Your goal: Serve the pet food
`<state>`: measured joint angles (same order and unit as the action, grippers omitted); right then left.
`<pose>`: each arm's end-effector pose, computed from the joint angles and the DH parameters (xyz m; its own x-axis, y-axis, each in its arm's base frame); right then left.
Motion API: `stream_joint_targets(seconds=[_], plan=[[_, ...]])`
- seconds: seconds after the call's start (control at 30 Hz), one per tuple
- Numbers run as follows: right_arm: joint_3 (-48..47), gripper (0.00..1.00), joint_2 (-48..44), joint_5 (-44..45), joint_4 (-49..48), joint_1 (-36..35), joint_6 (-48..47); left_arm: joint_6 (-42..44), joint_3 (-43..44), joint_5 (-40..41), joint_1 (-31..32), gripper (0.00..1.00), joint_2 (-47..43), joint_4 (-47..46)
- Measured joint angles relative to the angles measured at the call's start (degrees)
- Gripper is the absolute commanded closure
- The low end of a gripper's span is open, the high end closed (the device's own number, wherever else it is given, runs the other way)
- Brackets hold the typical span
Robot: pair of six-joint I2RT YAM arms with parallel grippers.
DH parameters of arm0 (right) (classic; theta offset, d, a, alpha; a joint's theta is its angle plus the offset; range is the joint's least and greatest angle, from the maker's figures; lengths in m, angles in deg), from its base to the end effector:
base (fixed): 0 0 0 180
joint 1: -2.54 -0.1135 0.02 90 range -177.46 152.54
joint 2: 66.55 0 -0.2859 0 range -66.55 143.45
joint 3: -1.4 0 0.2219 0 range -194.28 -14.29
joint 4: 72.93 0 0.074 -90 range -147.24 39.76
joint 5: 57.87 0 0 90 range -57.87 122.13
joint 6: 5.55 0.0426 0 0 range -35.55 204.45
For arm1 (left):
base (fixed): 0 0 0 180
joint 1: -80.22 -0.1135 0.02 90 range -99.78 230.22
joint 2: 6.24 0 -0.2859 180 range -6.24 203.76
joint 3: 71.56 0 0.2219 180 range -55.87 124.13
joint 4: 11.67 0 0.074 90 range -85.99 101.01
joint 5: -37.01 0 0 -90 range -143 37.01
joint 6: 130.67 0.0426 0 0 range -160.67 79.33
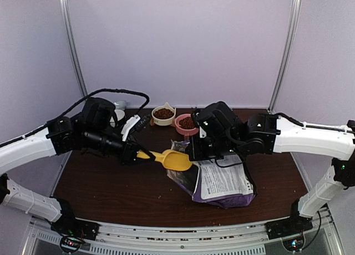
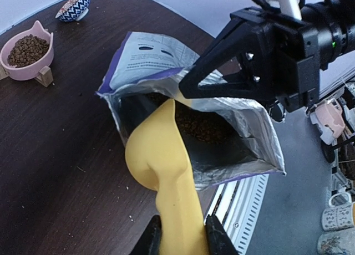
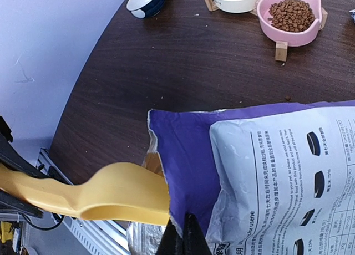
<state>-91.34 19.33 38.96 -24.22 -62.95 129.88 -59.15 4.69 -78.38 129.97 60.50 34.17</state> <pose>0.1317 0.2767 0.3476 -0.8117 -0.0752 -0.5793 -0.4110 0.7781 0.4750 0.1260 -0.1771 0.3462 -0.6524 0.3274 -0.6836 0.7443 0.4469 -0.4963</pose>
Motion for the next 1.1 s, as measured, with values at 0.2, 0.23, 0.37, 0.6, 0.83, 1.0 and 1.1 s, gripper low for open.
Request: stream_joint_targets(seconds=[0.2, 0.23, 0.37, 0.6, 0.83, 1.0, 1.1], plan=[[-6.45, 1.00, 3.69, 0.57, 1.01, -3.28, -0.15, -0.59, -6.38, 12.79, 8.20, 1.00, 0.26, -6.88], [-7.17, 0.94, 3.72, 0.57, 0.92, -3.58, -0.22, -0.68, -7.28, 15.45, 9.49, 1.00, 0.83, -8.61], [-7.98, 0.51, 3.69, 0.70, 0.33, -4.07, -0.48, -1.40, -8.79, 26.21, 13.16, 1.00, 4.07, -15.76], [-1.25, 0.26, -5.07, 2.25, -2.19, 1.18, -0.79, -2.45, -12.90, 37.57, 13.38, 1.00, 5.95, -22.12], [18.78, 0.40, -16.46, -0.15, -6.05, 19.15, 0.46, -2.19, -13.51, 40.02, 13.38, 1.00, 5.88, -27.26], [30.38, 0.46, -15.80, -5.66, -7.69, 25.42, 1.44, -2.21, -13.51, 39.89, 13.38, 1.00, 6.10, -28.94], [32.89, 0.52, -14.62, -8.07, -9.40, 26.86, 1.57, -2.21, -13.53, 39.85, 13.38, 1.00, 6.60, -29.83]])
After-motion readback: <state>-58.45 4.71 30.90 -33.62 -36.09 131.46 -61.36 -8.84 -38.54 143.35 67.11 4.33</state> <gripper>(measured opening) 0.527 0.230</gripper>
